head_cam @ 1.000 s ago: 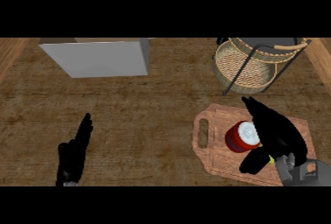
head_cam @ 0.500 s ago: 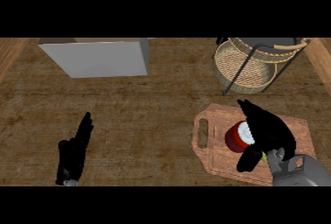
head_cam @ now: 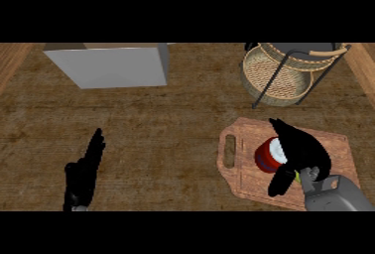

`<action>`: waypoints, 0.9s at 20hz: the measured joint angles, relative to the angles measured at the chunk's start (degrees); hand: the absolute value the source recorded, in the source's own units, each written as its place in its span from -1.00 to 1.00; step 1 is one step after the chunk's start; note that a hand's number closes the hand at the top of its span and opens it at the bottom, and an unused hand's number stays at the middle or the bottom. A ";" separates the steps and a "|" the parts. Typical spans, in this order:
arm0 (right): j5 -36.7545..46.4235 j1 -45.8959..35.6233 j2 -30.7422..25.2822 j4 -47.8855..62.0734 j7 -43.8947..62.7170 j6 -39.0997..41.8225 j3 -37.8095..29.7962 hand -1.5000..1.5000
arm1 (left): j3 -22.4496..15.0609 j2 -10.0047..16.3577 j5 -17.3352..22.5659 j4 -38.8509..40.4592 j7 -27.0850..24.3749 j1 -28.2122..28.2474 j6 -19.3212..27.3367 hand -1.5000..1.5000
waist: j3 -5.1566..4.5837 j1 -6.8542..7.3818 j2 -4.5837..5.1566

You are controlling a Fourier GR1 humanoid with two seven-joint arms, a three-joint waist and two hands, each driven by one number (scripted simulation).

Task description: Pick the can from the cutting board and place it in the tiered basket

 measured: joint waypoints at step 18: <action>13.90 0.79 4.22 8.21 -12.39 -1.48 -0.88 1.00 | 2.22 -2.24 -3.05 0.09 0.96 0.01 -1.94 0.00 | -0.59 -0.01 -0.57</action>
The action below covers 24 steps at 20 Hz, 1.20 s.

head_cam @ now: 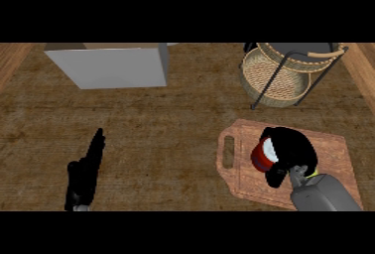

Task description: Pick the can from the cutting board and place it in the tiered basket

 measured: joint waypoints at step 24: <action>39.49 -8.03 18.54 -13.77 26.60 -22.55 -17.31 1.00 | 0.64 0.19 -0.46 -1.33 0.91 1.71 -0.05 0.00 | 0.13 -1.17 -0.52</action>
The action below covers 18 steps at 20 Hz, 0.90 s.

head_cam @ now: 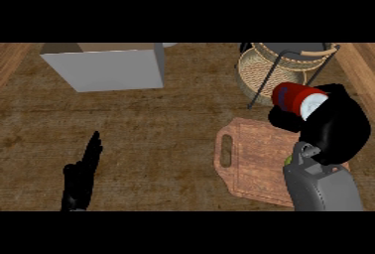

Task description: Pick the can from the cutting board and place it in the tiered basket

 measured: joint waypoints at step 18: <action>19.49 -27.40 0.65 2.94 -0.16 14.27 -9.35 1.00 | -0.78 -0.74 -0.63 1.49 -0.57 -2.46 -1.03 0.00 | 0.22 2.73 1.06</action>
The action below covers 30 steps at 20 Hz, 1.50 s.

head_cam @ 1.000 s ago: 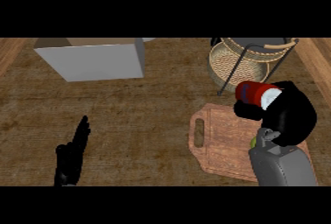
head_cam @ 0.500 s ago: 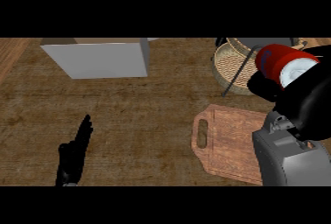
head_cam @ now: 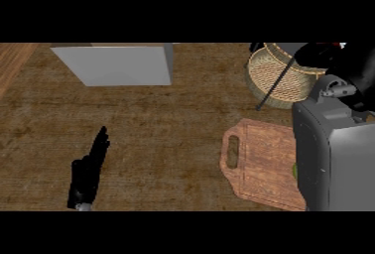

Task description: Pick the can from the cutting board and place it in the tiered basket

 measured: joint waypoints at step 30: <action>-5.72 -11.68 -2.08 35.88 -8.65 -20.32 -32.33 -1.00 | 0.48 -1.46 -0.98 -0.43 0.53 -0.49 -0.13 0.00 | 0.23 -0.11 0.72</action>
